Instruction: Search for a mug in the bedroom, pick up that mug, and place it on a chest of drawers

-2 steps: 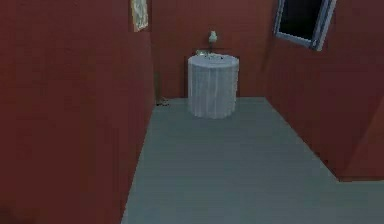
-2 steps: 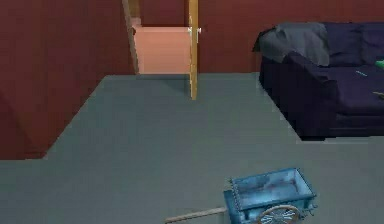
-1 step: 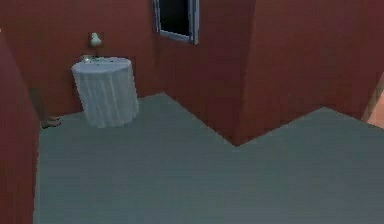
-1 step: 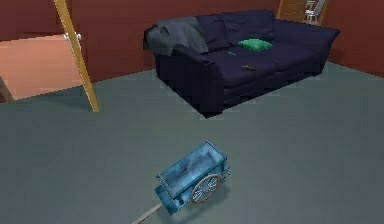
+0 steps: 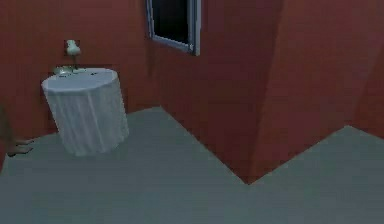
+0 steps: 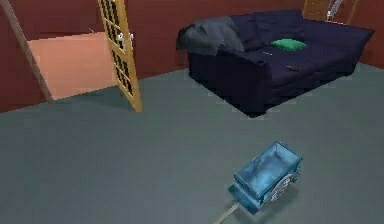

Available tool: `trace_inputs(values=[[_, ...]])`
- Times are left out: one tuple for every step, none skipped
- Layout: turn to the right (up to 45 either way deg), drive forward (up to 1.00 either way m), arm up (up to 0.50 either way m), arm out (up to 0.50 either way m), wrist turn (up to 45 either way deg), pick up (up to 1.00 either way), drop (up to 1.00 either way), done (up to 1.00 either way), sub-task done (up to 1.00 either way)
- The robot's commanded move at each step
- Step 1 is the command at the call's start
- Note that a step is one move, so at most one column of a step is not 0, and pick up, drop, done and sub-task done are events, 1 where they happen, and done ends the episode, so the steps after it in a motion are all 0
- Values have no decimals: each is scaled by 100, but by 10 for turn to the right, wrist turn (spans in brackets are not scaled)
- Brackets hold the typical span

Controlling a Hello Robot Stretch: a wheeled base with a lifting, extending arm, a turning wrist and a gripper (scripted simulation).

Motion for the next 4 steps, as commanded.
trace_inputs(values=[[450,0,0,0,0,0,0,0,0],[120,0,0,0,0,0,0,0,0],[0,100,0,0,0,0,0,0,0],[0,100,0,0,0,0,0,0,0]])
